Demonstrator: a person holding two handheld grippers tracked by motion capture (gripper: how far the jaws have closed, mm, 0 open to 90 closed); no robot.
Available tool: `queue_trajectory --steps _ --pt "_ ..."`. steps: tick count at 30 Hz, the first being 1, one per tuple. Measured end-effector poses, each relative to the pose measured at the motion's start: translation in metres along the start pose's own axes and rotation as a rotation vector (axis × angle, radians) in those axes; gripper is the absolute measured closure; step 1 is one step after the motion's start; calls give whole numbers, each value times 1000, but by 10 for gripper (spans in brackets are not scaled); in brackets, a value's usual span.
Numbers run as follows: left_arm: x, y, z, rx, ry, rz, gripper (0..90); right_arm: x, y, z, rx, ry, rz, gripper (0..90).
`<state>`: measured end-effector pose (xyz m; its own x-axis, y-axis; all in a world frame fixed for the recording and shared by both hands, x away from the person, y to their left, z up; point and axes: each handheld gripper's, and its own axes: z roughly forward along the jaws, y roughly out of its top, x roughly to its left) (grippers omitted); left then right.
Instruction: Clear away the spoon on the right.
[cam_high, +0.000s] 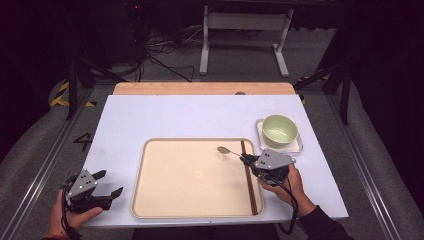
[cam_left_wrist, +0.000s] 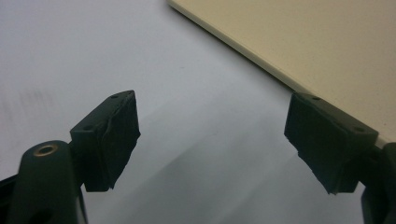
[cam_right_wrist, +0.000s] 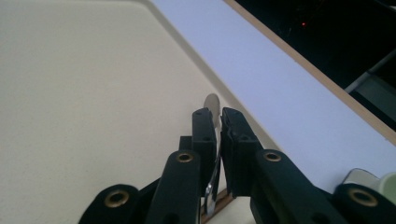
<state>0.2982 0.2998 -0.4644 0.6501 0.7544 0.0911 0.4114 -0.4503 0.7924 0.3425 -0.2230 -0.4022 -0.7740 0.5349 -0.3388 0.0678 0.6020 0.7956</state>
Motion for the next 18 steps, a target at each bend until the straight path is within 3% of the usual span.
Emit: queue_trajectory --steps 7,9,18 --pt "0 0 0 -2 -2 3 189 22 -1 12 42 40 -41 824" --pt "0 0 -1 -2 1 4 189 29 -2 18 75 54 -44 803" --pt "0 0 -1 -1 2 6 189 39 -9 33 144 90 23 722"
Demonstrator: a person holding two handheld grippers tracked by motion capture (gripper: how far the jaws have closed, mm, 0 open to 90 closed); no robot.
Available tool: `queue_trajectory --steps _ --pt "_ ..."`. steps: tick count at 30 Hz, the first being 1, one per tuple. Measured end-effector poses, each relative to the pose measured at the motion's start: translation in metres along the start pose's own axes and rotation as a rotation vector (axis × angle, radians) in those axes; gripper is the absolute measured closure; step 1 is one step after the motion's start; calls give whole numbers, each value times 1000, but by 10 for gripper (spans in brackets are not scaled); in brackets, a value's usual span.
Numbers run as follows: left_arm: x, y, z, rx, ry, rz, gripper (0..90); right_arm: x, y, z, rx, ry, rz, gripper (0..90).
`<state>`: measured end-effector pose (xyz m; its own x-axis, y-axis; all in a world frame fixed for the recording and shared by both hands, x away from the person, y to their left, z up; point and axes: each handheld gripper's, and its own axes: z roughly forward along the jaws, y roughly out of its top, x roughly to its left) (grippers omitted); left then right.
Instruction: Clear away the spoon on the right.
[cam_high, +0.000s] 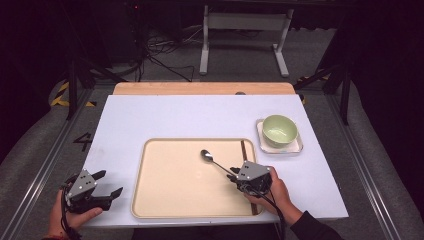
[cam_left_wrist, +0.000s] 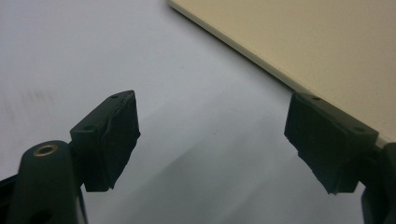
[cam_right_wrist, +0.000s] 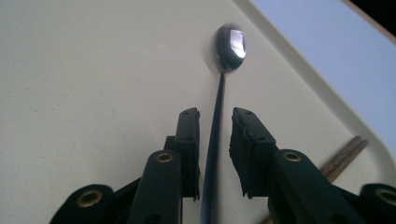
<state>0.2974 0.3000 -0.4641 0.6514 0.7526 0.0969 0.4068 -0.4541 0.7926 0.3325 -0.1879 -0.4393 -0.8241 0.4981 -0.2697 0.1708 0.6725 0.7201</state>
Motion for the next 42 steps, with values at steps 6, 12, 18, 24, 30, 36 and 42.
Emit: queue_trajectory --steps 6,12,18,24,30,36,42 --pt "0 0 0 1 2 -2 189 -6 0 3 6 46 57 704" --pt "0 1 2 12 3 -1 189 -23 16 14 -15 113 60 900" --pt "0 0 2 14 0 0 189 -29 31 48 40 156 -15 893" --pt "0 0 2 12 -4 2 189 -38 32 71 67 154 24 900" --pt "0 0 2 13 -2 3 189 -50 24 63 105 98 92 900" --pt "-1 0 2 11 -2 3 189 -61 15 53 141 40 177 896" --pt "-1 0 2 12 -7 -1 189 -65 11 49 154 20 192 885"
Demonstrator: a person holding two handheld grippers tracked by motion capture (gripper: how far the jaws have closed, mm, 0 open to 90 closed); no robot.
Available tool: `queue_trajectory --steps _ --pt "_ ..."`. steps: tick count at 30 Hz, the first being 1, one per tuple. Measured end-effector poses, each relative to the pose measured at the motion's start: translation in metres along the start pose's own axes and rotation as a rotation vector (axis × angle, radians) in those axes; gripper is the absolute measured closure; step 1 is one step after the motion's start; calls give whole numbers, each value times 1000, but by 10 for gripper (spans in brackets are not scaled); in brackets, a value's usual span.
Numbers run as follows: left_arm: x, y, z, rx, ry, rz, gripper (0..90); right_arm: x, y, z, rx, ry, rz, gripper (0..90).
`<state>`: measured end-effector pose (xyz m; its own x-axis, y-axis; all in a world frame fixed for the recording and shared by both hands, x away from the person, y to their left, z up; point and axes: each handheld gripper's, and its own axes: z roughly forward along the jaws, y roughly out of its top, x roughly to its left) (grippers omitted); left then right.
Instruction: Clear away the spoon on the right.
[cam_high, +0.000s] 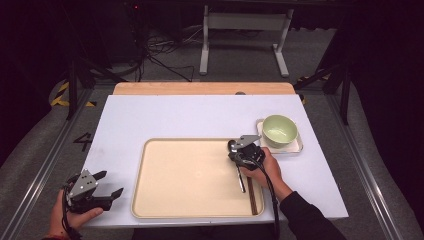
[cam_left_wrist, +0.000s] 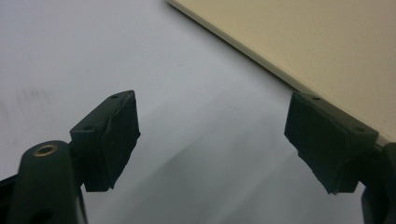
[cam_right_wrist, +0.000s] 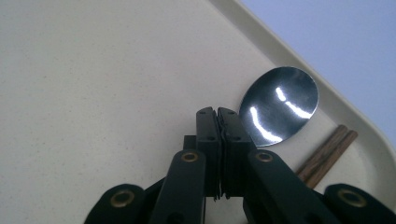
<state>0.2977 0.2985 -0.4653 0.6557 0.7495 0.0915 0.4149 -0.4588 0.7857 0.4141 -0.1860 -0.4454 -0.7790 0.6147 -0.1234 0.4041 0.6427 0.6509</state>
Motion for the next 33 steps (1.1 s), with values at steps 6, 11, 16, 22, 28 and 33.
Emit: queue_trajectory --steps 6,11,16,22,28,33 --pt "0 0 0 -2 2 5 189 -2 -3 -4 5 -20 7 882" --pt "0 0 -1 -3 3 6 189 -2 -4 -8 -14 -29 10 883" --pt "0 0 -1 -3 2 6 189 0 -2 -14 -42 -32 5 871" --pt "0 0 -1 -5 2 6 190 5 1 -29 -102 -29 -30 838" --pt "0 0 -1 -4 1 8 191 2 4 -52 -169 -23 -25 809" --pt "0 0 0 -2 3 8 190 -7 2 -67 -210 -34 -2 780"
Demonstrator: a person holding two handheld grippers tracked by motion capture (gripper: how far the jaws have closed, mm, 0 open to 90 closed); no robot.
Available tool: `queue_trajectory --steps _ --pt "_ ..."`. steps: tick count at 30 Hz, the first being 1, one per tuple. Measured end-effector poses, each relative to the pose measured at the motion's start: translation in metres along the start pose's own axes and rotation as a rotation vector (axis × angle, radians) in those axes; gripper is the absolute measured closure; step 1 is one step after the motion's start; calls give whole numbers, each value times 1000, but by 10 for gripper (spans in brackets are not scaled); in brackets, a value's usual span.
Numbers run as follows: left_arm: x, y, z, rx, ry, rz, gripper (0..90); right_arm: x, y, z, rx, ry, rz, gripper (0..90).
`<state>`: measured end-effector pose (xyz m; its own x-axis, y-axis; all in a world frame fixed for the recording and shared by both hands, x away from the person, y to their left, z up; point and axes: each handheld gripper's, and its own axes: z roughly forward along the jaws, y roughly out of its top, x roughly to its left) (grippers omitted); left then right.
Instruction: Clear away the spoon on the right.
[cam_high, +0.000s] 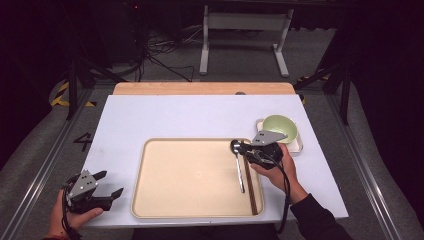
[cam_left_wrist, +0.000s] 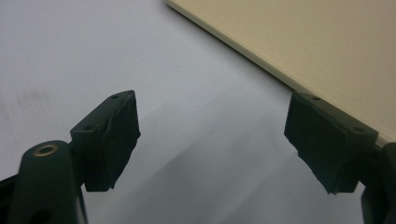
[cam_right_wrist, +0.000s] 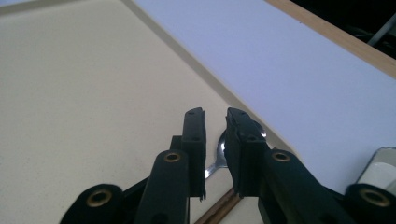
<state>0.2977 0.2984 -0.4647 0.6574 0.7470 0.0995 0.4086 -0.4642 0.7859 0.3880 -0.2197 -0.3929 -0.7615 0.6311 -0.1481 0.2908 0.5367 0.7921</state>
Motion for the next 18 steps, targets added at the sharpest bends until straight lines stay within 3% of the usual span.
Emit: queue_trajectory --steps 8,18 --pt "0 0 0 1 -1 -2 190 -15 0 -20 -49 -47 35 692" --pt "0 0 1 3 -4 1 190 -41 -6 -45 -87 -139 108 559"
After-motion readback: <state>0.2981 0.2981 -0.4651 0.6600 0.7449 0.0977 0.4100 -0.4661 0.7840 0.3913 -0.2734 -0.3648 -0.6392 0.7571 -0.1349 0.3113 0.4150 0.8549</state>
